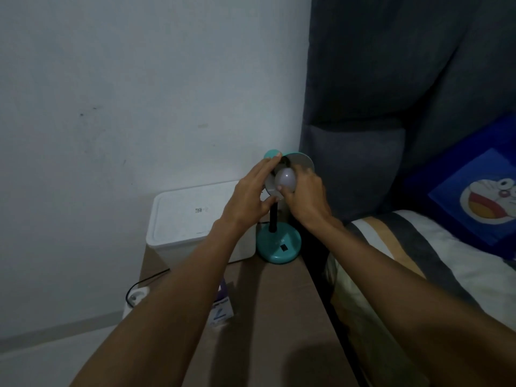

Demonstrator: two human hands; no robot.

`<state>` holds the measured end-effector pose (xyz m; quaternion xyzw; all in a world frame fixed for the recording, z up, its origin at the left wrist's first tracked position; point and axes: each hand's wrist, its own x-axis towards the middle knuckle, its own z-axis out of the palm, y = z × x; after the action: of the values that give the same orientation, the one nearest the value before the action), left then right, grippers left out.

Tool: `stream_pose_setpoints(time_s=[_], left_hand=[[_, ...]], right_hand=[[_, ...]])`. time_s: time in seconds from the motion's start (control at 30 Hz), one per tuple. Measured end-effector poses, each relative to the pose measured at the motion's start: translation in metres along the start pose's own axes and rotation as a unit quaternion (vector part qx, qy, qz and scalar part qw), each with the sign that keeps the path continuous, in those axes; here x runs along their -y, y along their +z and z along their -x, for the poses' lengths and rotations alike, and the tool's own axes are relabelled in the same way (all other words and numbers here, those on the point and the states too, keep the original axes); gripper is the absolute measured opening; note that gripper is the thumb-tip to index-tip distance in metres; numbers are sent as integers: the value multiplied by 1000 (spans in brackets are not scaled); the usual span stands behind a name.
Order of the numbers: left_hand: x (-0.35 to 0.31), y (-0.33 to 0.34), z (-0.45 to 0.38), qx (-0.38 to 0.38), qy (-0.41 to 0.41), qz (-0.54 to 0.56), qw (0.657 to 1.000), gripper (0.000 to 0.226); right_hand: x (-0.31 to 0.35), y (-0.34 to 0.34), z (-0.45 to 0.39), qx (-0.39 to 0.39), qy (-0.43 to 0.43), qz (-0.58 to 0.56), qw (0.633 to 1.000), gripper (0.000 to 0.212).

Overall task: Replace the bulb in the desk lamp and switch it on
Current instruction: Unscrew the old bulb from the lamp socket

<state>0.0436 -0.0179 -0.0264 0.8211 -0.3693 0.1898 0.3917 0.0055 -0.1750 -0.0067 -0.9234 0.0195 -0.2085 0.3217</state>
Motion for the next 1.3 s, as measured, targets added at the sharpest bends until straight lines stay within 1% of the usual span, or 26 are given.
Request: stream_pose_setpoints(time_s=[0.07,0.1,0.13,0.2,0.27,0.3,0.4,0.47,0.5,0.53,0.6,0.7,0.77,0.83,0.9,0.93,1.07,1.13,1.17,1.23,1.3], left_hand=[[-1,-1,1,-3,-2,1,1000,85],[-1,-1,1,-2,-4,1,1000,85],[-2,-2,1,-1,-5,1,1000,85],[-2,-1,0,-1,-4,-2,1000,84],[-2,0,0,2,-4,-1,1000,84],[-3,0,0,3,-7,1,1000,84],[-4,-1,1,1,-11,4,1000,85],[-3,-1,0,-2,-8,-2,1000,84],[-3,-1,0,-3,-7,-2,1000,84],[-2,-1,0,-2,-9,0,1000,84],[-3,0,1,-2,-11,4,1000,84],[-3,1,1,-3,-13,10,1000,85],[-2,0,0,1,-14,11,1000,85],[0,1,0,2,-15,9,1000,85],[0,1,1,3,-18,8,1000,86],[0,1,1,2,-19,10,1000,86],[-2,0,0,5,-24,14,1000,86],[-1,1,0,6,-21,14,1000,85],[0,1,0,7,-21,13,1000,85],[0,2,1,9,-23,10,1000,86],[0,2,1,5,-24,13,1000,87]], right_hand=[[1,-2,3,16,-35,44,998,61],[1,-3,5,16,-45,45,998,65],[0,-3,6,11,-44,27,999,66],[-1,-2,6,-3,-19,-16,1000,58],[0,-4,2,-10,-11,-4,1000,49],[1,-5,2,-9,-22,7,1000,48],[2,-7,5,5,-66,27,997,60],[1,-6,6,-5,-49,-4,999,63],[0,-6,6,-9,-33,-20,999,61],[0,-5,4,-9,-21,-21,1000,56],[0,-7,3,-8,-24,11,1000,49],[0,-9,5,10,-50,33,998,60],[0,-9,7,12,-47,5,999,62],[0,-8,5,4,-21,-27,999,56],[1,-8,2,3,-6,-13,1000,50],[2,-8,1,3,-6,-4,1000,50],[4,-8,4,16,-33,9,999,64],[3,-5,5,11,-8,-29,999,67],[3,-4,4,4,15,-48,999,66],[4,-3,1,-6,42,-46,998,54],[6,-5,-1,-7,33,-24,999,48]])
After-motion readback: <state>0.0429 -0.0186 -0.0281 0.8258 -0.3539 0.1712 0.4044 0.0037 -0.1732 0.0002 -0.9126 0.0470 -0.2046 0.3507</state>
